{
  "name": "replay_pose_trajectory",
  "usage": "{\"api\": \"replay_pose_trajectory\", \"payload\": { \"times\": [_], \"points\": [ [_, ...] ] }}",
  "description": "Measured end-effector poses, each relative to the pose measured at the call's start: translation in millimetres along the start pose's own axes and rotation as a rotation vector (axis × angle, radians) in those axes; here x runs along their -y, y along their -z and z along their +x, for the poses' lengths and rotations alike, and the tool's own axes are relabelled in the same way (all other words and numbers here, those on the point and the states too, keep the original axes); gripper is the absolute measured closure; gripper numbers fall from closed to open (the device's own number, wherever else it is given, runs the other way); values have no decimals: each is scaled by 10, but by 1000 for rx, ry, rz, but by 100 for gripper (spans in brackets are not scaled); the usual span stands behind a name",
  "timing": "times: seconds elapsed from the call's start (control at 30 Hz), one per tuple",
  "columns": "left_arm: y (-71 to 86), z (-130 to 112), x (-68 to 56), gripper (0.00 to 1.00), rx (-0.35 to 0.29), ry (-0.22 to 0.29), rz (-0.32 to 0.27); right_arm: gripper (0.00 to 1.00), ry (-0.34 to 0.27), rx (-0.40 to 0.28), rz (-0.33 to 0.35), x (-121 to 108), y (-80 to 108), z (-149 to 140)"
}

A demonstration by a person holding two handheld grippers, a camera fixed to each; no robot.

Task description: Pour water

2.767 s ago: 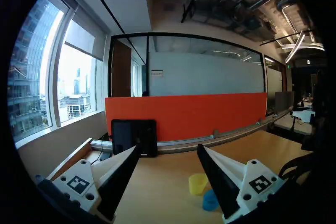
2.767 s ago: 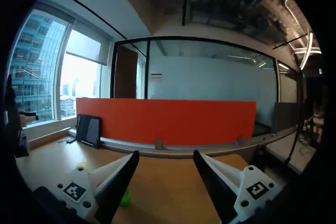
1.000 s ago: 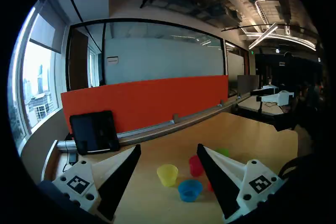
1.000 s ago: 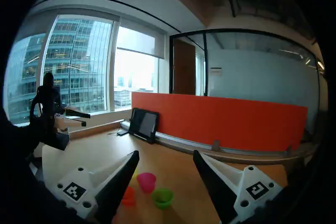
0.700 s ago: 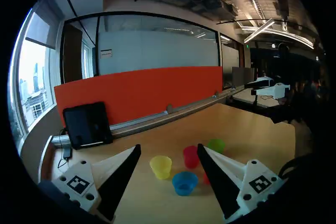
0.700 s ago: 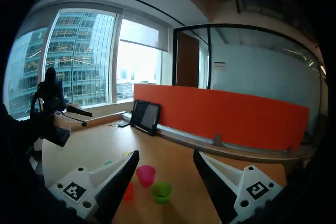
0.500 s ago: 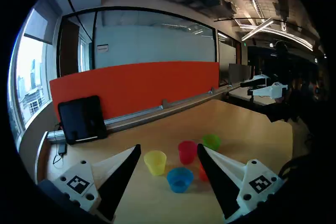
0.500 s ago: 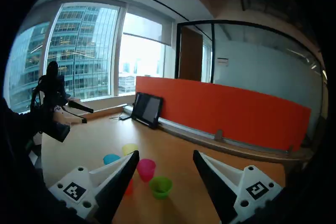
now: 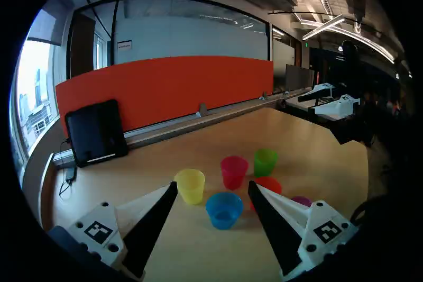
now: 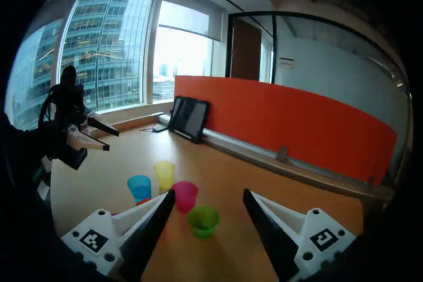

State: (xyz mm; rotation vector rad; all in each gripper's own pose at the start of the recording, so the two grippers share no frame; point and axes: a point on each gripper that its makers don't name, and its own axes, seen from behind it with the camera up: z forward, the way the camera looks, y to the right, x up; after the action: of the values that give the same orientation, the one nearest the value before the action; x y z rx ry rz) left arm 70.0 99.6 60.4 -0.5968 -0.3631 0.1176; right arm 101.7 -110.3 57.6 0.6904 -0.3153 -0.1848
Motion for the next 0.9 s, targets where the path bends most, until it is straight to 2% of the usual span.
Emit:
{"api": "replay_pose_trajectory", "payload": {
  "times": [0.37, 0.67, 0.9],
  "points": [
    [-161, -389, -82, 0, 77, 18, -37, 0, -9, 75, 23, 33, -224, -414],
    [-267, -649, -133, 0, 137, 9, -51, 1, -11, 123, 35, 11, -378, -717],
    [-358, -847, -125, 0, 189, -6, -54, 1, -2, 163, 40, -6, -477, -934]
  ]
}}
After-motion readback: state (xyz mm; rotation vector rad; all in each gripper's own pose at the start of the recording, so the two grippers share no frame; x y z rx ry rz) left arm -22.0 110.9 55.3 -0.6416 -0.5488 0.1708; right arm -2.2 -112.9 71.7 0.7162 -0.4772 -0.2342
